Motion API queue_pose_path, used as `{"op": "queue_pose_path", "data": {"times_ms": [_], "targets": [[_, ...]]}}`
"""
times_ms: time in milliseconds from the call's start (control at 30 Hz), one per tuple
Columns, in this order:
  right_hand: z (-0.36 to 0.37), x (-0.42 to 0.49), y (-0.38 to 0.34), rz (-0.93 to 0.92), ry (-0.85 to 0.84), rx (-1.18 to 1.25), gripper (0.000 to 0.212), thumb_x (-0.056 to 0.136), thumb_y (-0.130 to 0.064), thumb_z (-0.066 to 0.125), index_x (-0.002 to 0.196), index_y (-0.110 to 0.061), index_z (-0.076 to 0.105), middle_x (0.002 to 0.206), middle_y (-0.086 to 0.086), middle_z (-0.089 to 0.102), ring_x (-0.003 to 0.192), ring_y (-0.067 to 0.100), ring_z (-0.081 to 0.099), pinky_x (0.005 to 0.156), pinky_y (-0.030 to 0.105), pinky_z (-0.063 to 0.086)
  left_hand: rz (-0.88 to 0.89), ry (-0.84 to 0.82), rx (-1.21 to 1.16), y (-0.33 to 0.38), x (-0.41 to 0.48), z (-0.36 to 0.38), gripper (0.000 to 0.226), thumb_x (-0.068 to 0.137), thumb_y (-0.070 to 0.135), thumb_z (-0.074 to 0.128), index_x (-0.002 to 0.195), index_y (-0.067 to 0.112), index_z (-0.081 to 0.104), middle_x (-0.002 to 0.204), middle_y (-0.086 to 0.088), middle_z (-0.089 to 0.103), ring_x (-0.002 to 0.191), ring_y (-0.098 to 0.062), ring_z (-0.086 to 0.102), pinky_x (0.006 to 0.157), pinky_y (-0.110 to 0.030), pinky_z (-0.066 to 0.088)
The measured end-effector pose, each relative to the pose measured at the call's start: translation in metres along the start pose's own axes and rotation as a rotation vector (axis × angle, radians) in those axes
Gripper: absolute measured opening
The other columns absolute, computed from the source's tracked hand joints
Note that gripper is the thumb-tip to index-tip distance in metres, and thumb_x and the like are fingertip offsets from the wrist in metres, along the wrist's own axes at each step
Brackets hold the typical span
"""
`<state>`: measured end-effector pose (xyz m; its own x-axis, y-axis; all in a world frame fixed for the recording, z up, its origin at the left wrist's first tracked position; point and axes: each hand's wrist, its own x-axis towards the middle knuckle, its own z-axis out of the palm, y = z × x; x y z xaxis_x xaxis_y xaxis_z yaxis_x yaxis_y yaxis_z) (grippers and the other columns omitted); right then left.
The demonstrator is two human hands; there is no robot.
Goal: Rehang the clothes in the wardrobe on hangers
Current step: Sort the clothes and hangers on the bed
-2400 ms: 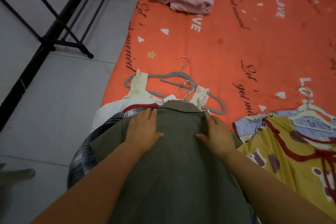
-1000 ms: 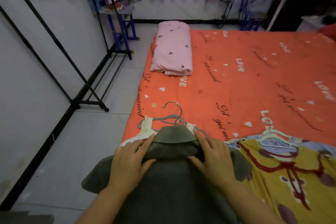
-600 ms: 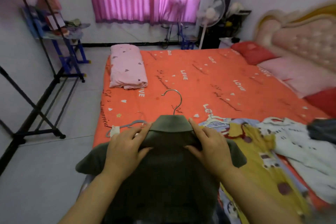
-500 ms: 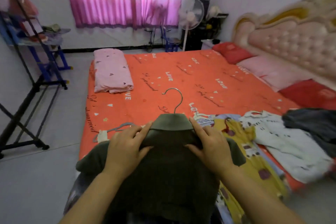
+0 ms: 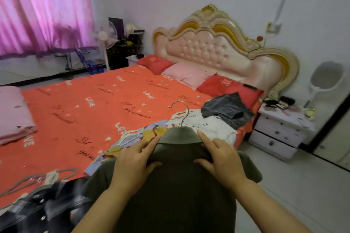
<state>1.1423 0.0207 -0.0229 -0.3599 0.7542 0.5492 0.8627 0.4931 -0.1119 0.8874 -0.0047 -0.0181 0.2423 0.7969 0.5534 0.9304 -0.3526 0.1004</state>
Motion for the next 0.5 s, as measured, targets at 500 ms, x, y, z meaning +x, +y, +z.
{"op": "queue_pose_path", "data": {"times_ms": [500], "targets": [[-0.073,-0.025,0.318,0.155,0.013,-0.212,0.082,0.068,-0.053,0.075,0.138,-0.023,0.044,0.078,-0.002,0.059,0.067,0.016,0.057,0.058,0.030,0.048,0.151,-0.022,-0.030,0.228,0.199,0.146,0.068,0.054,0.045,0.086,0.114,0.020,0.065,0.062,0.005,0.058,0.051,-0.016,0.056,0.040,-0.025,0.044]]}}
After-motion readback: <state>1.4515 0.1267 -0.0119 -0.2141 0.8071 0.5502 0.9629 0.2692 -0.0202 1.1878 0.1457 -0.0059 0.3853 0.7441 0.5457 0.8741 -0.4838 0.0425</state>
